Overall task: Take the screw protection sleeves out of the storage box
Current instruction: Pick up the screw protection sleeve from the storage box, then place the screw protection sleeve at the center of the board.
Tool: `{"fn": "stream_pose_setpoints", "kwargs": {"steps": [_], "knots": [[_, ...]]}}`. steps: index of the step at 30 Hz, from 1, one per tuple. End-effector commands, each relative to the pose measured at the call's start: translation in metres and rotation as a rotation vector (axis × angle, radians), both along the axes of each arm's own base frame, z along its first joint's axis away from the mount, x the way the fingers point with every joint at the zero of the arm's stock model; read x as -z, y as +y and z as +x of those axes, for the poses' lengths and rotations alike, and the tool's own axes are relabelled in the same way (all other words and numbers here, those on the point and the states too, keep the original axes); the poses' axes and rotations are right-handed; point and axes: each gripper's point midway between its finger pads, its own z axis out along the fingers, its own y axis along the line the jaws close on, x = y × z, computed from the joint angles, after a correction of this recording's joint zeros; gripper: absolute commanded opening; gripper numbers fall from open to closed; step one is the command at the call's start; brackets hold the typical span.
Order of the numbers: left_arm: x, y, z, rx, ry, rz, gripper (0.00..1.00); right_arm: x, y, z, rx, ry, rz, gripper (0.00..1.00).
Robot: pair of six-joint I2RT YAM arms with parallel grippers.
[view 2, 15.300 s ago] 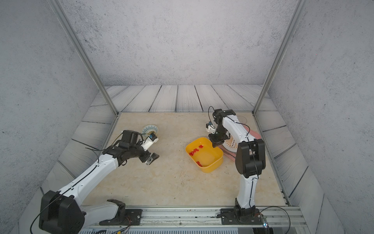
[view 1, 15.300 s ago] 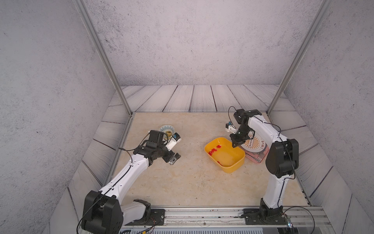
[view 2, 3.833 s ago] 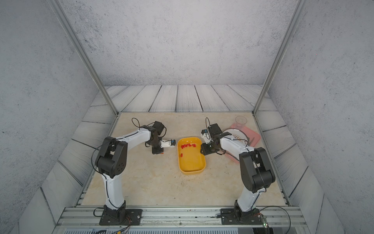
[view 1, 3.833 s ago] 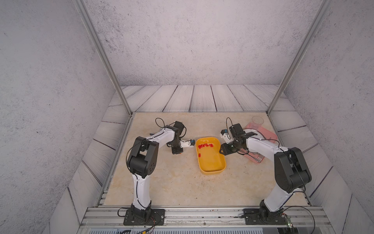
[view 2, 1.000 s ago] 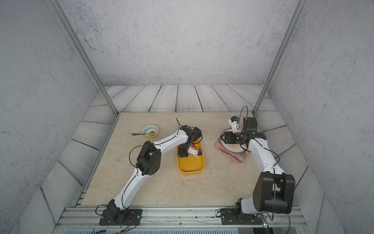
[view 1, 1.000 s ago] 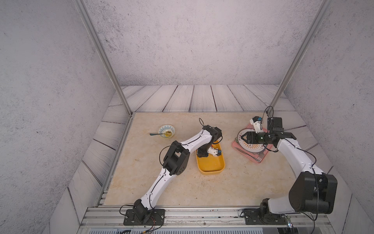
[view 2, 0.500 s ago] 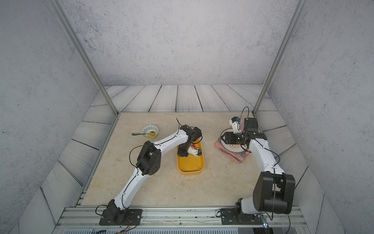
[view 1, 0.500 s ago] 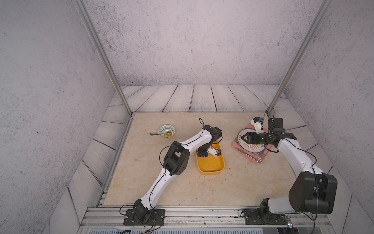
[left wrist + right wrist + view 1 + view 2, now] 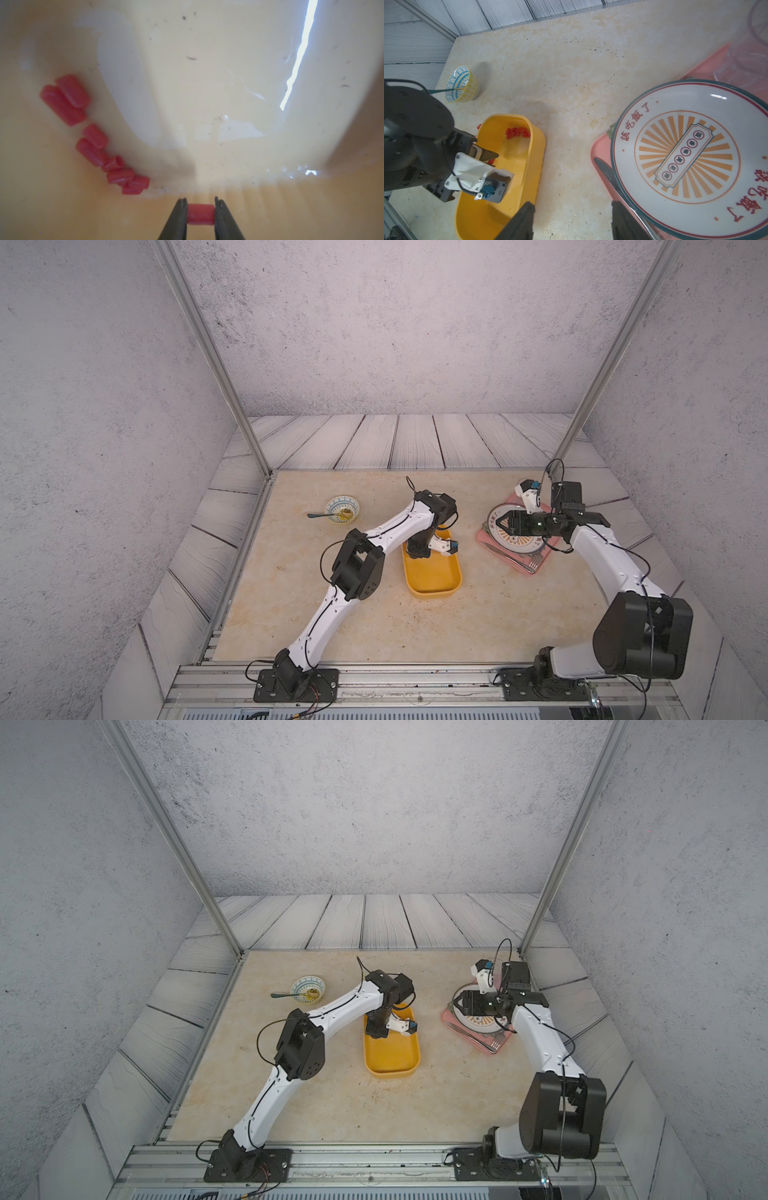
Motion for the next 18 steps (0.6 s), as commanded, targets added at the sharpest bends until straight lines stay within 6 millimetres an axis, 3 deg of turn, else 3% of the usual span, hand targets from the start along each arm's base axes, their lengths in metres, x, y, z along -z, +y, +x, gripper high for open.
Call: {"fn": "stream_pose_setpoints", "kwargs": {"steps": [1, 4, 8, 12, 18], "knots": [[-0.036, 0.003, -0.009, -0.045, 0.017, -0.069, 0.25, -0.002, 0.001, -0.005, -0.005, 0.0, 0.018, 0.62], [-0.053, 0.015, -0.009, -0.096, 0.023, -0.113, 0.25, -0.002, 0.001, -0.004, -0.005, -0.001, 0.018, 0.62], [-0.066, 0.045, -0.006, -0.177, 0.015, -0.144, 0.25, -0.001, 0.002, -0.005, -0.008, 0.003, 0.022, 0.62], [-0.061, 0.091, 0.003, -0.274, -0.003, -0.133, 0.25, -0.001, 0.002, -0.004, -0.008, 0.004, 0.024, 0.62], [-0.027, 0.154, 0.019, -0.425, 0.021, -0.093, 0.25, 0.002, 0.002, -0.004, -0.009, 0.009, 0.028, 0.62]]}}
